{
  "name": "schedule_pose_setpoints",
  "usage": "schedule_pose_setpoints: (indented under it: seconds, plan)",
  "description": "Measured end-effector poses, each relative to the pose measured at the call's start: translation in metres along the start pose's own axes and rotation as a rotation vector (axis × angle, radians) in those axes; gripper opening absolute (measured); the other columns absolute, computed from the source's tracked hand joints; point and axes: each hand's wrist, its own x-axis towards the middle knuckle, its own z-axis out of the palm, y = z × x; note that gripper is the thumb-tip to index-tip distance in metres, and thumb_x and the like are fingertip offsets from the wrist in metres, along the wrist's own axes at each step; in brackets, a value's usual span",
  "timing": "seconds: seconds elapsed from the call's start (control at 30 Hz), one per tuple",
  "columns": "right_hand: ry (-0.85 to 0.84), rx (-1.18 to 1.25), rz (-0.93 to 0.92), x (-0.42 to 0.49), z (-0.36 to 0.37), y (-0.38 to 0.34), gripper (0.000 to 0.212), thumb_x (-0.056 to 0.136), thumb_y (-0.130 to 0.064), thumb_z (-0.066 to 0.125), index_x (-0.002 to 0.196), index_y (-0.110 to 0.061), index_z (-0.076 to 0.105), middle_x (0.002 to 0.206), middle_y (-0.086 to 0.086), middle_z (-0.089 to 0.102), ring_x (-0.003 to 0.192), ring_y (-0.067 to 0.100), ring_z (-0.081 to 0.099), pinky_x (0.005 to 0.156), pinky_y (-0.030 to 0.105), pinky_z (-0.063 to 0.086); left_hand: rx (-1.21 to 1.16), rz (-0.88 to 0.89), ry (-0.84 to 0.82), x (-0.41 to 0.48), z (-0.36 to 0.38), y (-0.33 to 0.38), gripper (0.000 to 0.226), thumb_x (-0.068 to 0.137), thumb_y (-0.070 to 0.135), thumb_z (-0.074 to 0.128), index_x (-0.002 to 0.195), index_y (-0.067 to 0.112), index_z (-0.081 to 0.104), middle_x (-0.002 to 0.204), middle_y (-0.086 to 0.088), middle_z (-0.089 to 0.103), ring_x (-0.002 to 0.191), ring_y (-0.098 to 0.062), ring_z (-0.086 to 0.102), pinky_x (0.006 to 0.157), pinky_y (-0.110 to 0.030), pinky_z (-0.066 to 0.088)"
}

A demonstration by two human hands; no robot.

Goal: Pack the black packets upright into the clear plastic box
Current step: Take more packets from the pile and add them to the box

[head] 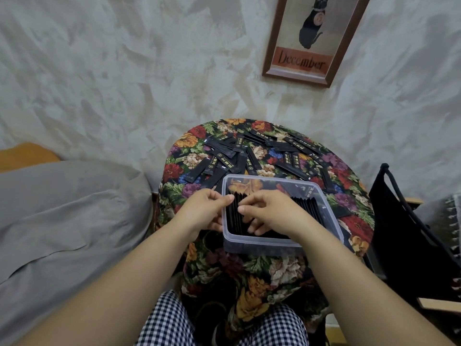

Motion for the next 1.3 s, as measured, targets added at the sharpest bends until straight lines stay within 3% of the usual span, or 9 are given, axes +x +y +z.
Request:
schedule_pose_setpoints:
  seconds: [0.2, 0.33, 0.5, 0.77, 0.9, 1.03, 1.17, 1.23, 1.3]
  plan:
    - [0.237, -0.238, -0.185, 0.013, -0.046, 0.006, 0.009, 0.091, -0.023, 0.062, 0.098, -0.024, 0.067, 0.093, -0.004, 0.069, 0.081, 0.012, 0.064, 0.077, 0.029, 0.056, -0.005, -0.015, 0.047, -0.008, -0.016, -0.003, 0.023, 0.092, 0.027, 0.059, 0.091, 0.006, 0.051, 0.057, -0.003, 0.049, 0.039, -0.009, 0.049, 0.039, -0.021, 0.045]
    - [0.294, -0.244, -0.229, 0.046, -0.068, 0.005, 0.010, 0.092, -0.022, 0.061, 0.100, -0.026, 0.065, 0.100, -0.004, 0.067, 0.089, 0.012, 0.062, 0.069, 0.020, 0.052, 0.034, -0.028, 0.095, -0.009, -0.029, -0.004, 0.023, 0.092, 0.029, 0.060, 0.086, 0.009, 0.049, 0.059, -0.004, 0.048, 0.042, -0.012, 0.048, 0.039, -0.023, 0.043]
    - [0.179, -0.430, -0.030, 0.114, -0.080, -0.009, 0.042, 0.094, -0.032, 0.056, 0.128, -0.008, 0.054, 0.127, 0.011, 0.059, 0.106, 0.024, 0.060, 0.092, 0.040, 0.050, 0.061, -0.032, 0.102, -0.013, -0.037, 0.001, 0.023, 0.092, 0.028, 0.059, 0.080, 0.012, 0.048, 0.059, -0.003, 0.050, 0.042, -0.011, 0.048, 0.038, -0.022, 0.041]
    - [0.074, -0.540, 0.199, 0.186, -0.052, -0.038, 0.079, 0.093, -0.056, 0.045, 0.147, -0.002, 0.028, 0.155, 0.016, 0.025, 0.137, 0.036, 0.032, 0.105, 0.045, 0.032, 0.057, -0.089, -0.034, -0.015, -0.040, 0.013, 0.027, 0.096, 0.023, 0.052, 0.072, 0.013, 0.045, 0.049, 0.000, 0.048, 0.036, -0.009, 0.046, 0.034, -0.018, 0.039]
    - [0.008, -0.624, 0.314, 0.215, -0.034, -0.030, 0.102, 0.079, -0.070, 0.054, 0.148, -0.002, 0.023, 0.156, 0.017, 0.020, 0.140, 0.038, 0.026, 0.110, 0.049, 0.029, 0.046, -0.113, -0.092, -0.008, -0.044, 0.012, 0.025, 0.096, 0.024, 0.052, 0.074, 0.014, 0.044, 0.053, -0.001, 0.051, 0.043, -0.010, 0.049, 0.040, -0.021, 0.046]
    - [0.130, -0.870, 0.304, 0.228, -0.033, -0.016, 0.129, 0.060, -0.081, 0.061, 0.150, -0.002, 0.015, 0.157, 0.016, 0.018, 0.142, 0.036, 0.023, 0.114, 0.045, 0.026, 0.040, -0.102, -0.124, -0.004, -0.048, 0.008, 0.024, 0.095, 0.027, 0.054, 0.075, 0.014, 0.045, 0.051, 0.003, 0.054, 0.044, -0.010, 0.051, 0.042, -0.022, 0.046]
    - [0.162, -0.713, 0.302, 0.235, -0.046, -0.004, 0.129, 0.048, -0.072, 0.075, 0.142, 0.003, 0.030, 0.147, 0.023, 0.034, 0.131, 0.039, 0.038, 0.097, 0.045, 0.040, 0.033, -0.094, -0.116, -0.001, -0.047, 0.004, 0.026, 0.093, 0.030, 0.056, 0.077, 0.014, 0.044, 0.051, 0.003, 0.053, 0.043, -0.010, 0.051, 0.041, -0.023, 0.046]
    - [0.146, -0.664, 0.279, 0.233, -0.048, -0.001, 0.107, 0.053, -0.063, 0.079, 0.125, 0.008, 0.043, 0.130, 0.023, 0.048, 0.121, 0.036, 0.047, 0.081, 0.040, 0.039, 0.036, -0.087, -0.116, 0.000, -0.045, 0.003, 0.027, 0.093, 0.030, 0.056, 0.076, 0.014, 0.044, 0.051, 0.003, 0.052, 0.043, -0.010, 0.051, 0.041, -0.023, 0.046]
    - [0.156, -0.628, 0.244, 0.233, -0.049, 0.001, 0.081, 0.067, -0.050, 0.079, 0.115, 0.008, 0.048, 0.120, 0.025, 0.049, 0.122, 0.036, 0.046, 0.080, 0.038, 0.039, 0.037, -0.078, -0.109, 0.001, -0.043, 0.002, 0.027, 0.093, 0.030, 0.056, 0.077, 0.013, 0.043, 0.050, 0.004, 0.050, 0.042, -0.010, 0.050, 0.041, -0.022, 0.045]
